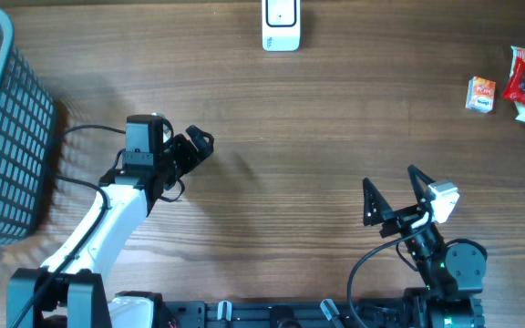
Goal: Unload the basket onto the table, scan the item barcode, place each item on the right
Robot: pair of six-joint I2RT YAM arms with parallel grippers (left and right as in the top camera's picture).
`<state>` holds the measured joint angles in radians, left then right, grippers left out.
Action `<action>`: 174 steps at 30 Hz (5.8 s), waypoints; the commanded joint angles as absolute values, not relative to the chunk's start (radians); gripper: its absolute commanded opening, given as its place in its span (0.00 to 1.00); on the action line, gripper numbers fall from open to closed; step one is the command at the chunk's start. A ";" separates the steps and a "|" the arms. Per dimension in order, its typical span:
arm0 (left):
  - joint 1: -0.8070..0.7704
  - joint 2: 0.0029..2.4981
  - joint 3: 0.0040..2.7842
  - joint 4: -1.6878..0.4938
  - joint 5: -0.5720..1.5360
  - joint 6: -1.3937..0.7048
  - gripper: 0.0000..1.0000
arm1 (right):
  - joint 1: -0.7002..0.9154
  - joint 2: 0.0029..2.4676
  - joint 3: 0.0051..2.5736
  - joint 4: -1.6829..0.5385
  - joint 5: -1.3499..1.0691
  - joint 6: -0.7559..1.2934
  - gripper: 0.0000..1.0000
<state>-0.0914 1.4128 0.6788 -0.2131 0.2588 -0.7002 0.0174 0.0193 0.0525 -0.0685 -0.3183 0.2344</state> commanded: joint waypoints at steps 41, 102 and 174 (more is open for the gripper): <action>-0.087 1.407 0.681 -0.211 0.253 -0.685 1.00 | 0.053 0.003 0.005 0.013 -0.180 0.079 1.00; -0.088 0.722 0.543 -0.469 0.208 -0.291 1.00 | 0.053 0.004 0.005 0.013 -0.180 0.079 1.00; 0.070 0.003 0.006 -0.060 0.204 -0.089 1.00 | 0.053 0.004 0.005 0.013 -0.180 0.079 1.00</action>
<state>0.0658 0.0139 0.0120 -0.0551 0.2161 -0.1116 0.0498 0.0154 0.0071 0.0113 -0.1970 0.0879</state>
